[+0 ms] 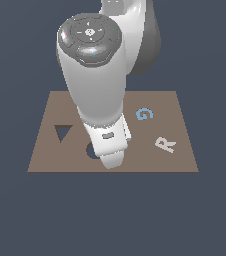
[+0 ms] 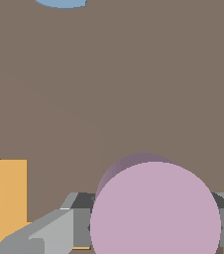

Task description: Insert a designated object into the corresponding slot on a board.

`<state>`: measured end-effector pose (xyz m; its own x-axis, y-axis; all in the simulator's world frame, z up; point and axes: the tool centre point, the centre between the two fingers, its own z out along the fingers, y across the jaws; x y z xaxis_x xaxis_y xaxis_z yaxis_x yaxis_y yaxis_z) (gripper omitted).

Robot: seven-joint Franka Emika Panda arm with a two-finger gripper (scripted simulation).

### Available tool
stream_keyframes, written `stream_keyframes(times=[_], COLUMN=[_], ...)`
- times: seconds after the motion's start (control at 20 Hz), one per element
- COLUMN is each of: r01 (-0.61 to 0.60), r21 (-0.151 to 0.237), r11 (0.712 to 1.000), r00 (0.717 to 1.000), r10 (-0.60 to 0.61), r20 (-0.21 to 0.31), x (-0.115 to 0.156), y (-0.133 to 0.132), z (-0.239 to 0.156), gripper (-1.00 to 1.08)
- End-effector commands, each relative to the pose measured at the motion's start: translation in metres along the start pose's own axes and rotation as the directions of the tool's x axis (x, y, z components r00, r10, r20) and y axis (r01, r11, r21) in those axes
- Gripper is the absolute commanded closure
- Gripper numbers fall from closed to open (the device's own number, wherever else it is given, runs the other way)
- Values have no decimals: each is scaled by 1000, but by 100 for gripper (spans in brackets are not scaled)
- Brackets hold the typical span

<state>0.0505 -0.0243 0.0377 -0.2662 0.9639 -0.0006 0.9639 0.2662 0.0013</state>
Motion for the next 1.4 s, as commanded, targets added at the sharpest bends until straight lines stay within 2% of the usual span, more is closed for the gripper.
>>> stream_keyframes(times=[0.0,0.25,0.65,1.05,1.35], r01=[89,240,411,503,525], r21=[-1,0,0,0,0], r11=[996,971,912,864,851], r00=[996,971,912,864,851], r10=[-89,-240,-411,-503,-525], r20=[0,0,0,0,0], x=[-7,-17,-29,-34,-35], y=[2,8,17,23,25], z=[-1,-2,-2,-3,-3], gripper=[108,108,108,108,108])
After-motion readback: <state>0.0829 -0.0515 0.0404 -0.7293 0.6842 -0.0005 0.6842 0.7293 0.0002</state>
